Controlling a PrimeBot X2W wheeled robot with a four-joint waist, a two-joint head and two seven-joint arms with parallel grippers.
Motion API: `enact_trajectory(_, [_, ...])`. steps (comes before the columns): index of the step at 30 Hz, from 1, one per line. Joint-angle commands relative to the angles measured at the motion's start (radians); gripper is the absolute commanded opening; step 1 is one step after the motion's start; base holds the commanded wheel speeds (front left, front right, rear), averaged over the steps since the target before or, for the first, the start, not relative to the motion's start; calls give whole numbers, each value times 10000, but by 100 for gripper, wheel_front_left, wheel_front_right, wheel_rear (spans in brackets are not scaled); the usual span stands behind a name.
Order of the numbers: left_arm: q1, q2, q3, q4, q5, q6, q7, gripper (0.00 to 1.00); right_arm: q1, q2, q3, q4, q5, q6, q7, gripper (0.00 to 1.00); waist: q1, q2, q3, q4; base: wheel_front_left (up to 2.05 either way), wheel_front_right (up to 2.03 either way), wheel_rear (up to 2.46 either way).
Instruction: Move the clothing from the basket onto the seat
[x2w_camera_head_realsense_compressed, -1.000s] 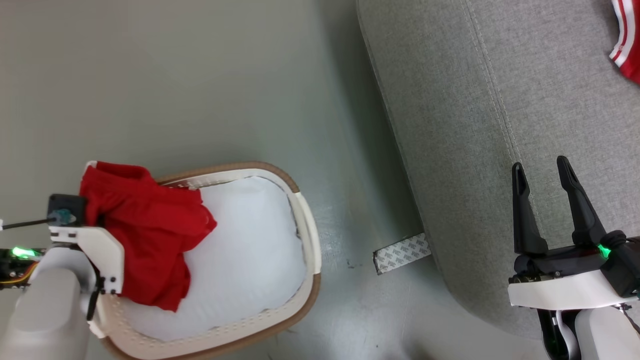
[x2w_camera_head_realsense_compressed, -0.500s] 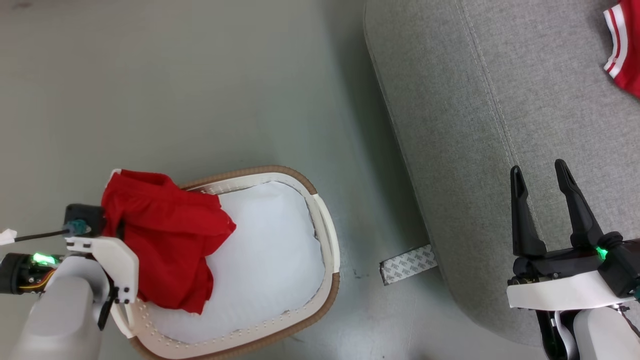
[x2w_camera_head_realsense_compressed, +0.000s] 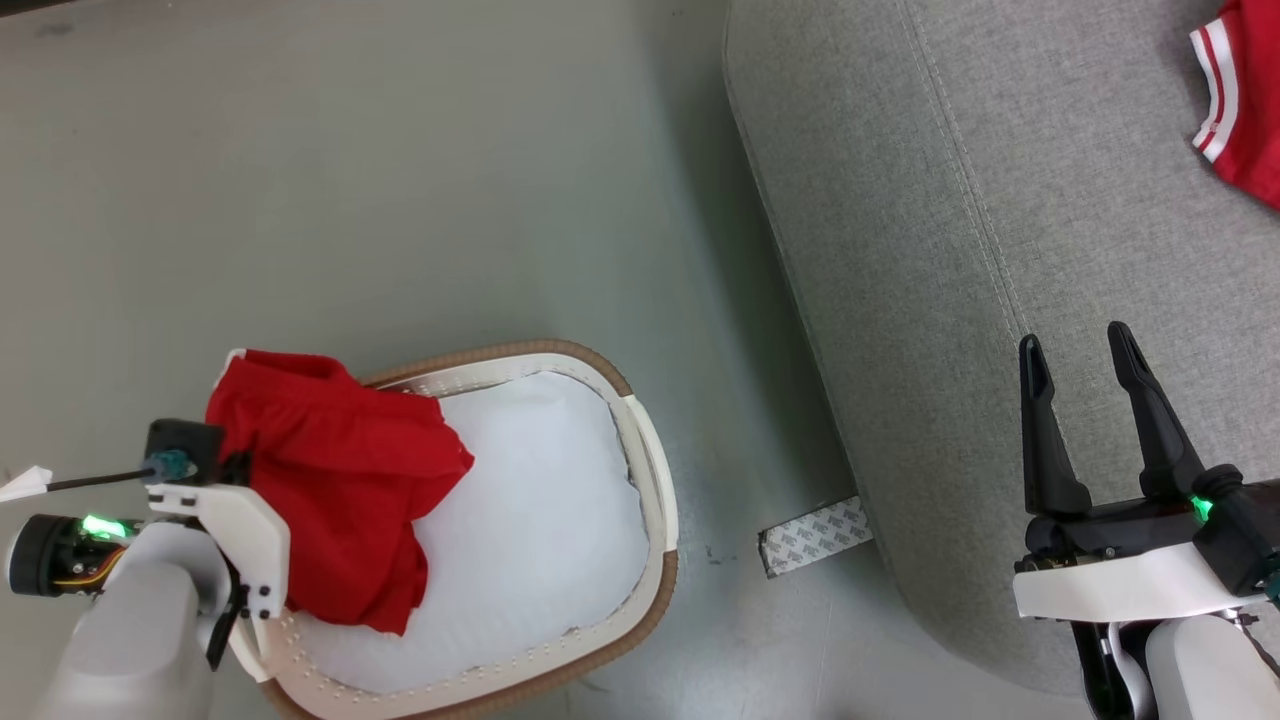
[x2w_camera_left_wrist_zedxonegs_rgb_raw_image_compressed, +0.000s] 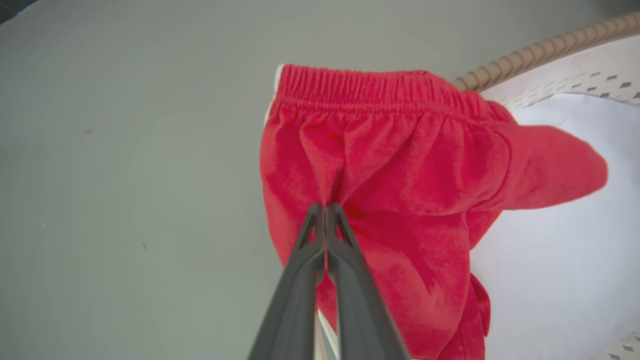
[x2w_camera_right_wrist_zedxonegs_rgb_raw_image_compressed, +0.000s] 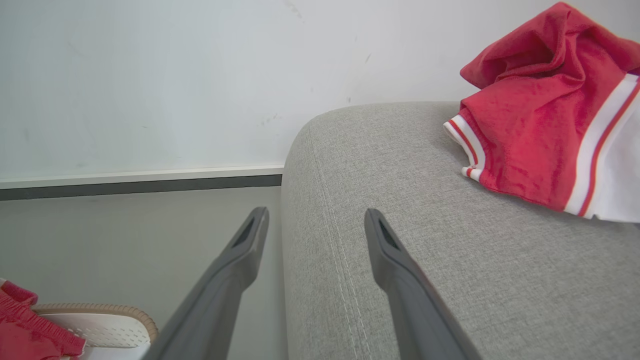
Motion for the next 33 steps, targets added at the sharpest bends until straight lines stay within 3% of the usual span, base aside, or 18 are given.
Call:
enact_trajectory(1, [-77,6,5,42,-176,-12,-72,0,57,-6,-33,27,-56,-26,7,100,1,0,-14,-4,0,0,0])
enact_trajectory(12, [177,-584,319,-367,-1094,-614,-621,0,289,-7,-111,251,-11,-26,7,100,1,0,-990,75,0,0,0])
enact_trajectory(17, [595,-1120,402,-849,-1913,-773,-733,0,571,-7,-135,452,-135,-26,7,100,1,0,-1931,168,0,0,0])
enact_trajectory(21, [1260,-1497,-61,-1798,-2901,-786,-683,0,900,-9,-116,670,-246,-26,7,100,1,0,-2846,256,0,0,0])
enact_trajectory(28, [2754,-1135,-808,-4264,-4539,-773,-315,0,1627,-13,-62,1010,-351,-26,7,100,1,0,-4464,331,0,0,0])
enact_trajectory(33, [3637,-826,-781,-6156,-4895,-684,81,0,2139,-12,15,1166,-486,-26,7,100,1,0,-5335,394,0,0,0])
